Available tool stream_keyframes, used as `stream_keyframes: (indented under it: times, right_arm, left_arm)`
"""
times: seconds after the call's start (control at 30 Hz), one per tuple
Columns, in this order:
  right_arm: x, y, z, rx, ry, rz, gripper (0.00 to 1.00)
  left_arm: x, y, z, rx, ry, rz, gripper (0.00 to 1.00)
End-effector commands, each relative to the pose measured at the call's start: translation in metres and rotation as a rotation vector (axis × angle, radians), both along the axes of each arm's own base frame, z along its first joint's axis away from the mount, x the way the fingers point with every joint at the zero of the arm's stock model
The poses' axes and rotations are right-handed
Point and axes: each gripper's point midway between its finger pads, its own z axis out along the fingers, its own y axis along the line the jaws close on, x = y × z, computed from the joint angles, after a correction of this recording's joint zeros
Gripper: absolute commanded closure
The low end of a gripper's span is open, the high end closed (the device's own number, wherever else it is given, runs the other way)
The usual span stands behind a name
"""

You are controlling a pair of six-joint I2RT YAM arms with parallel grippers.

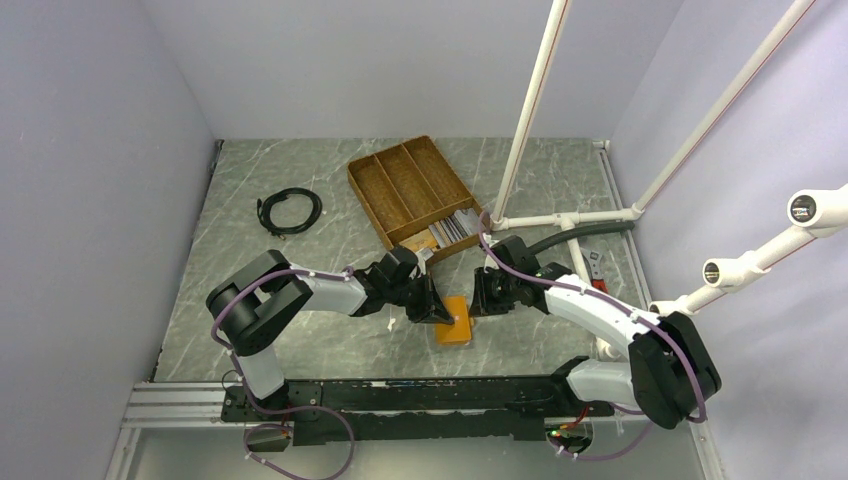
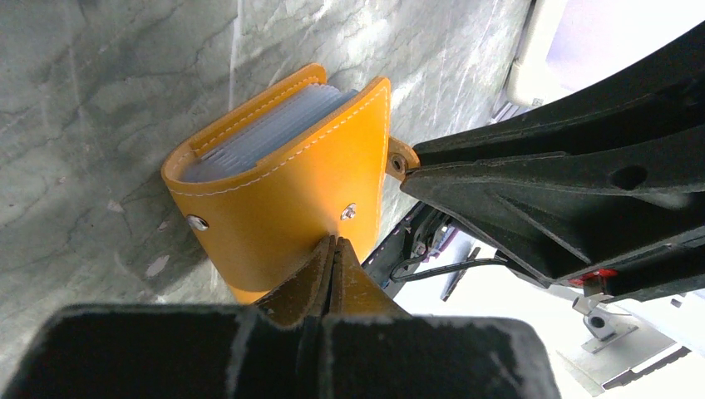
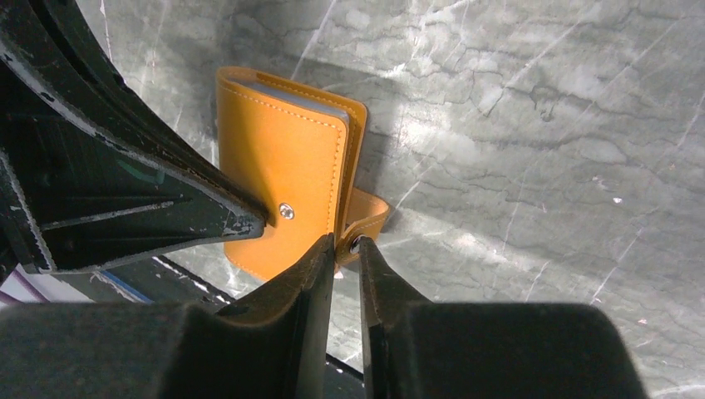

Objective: Put the credit cards into the card holder
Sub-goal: Close the card holder at the center of the board.

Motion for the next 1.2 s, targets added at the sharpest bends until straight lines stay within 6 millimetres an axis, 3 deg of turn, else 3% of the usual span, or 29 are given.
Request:
stream_keyframes:
  times: [0.0,0.33,0.53,0.73,0.9,1.17]
  right_arm:
    - [0.012,0.002,0.011,-0.008,-0.04,-0.014,0.78]
    - [0.01,0.008,0.012,0.019,-0.031,0.009,0.7]
    - [0.009,0.01,0.01,0.024,-0.023,0.012,0.7]
    - [0.009,0.011,0.011,0.028,-0.024,0.016,0.78]
    - [0.007,0.013,0.015,0.048,-0.027,0.018,1.0]
    - [0.007,0.015,0.021,0.089,-0.047,-0.005,1.0]
  left_arm:
    - [-0.008,0.014,-0.028,0.094,0.022,0.014,1.0]
    - [-0.008,0.013,-0.028,0.093,0.025,0.011,1.0]
    - [-0.008,0.013,-0.027,0.093,0.022,0.009,1.0]
    - [-0.008,0.013,-0.028,0.094,0.025,0.006,1.0]
    - [-0.008,0.012,-0.029,0.099,0.025,0.003,1.0]
    - [-0.008,0.015,-0.03,0.113,0.024,0.009,1.0]
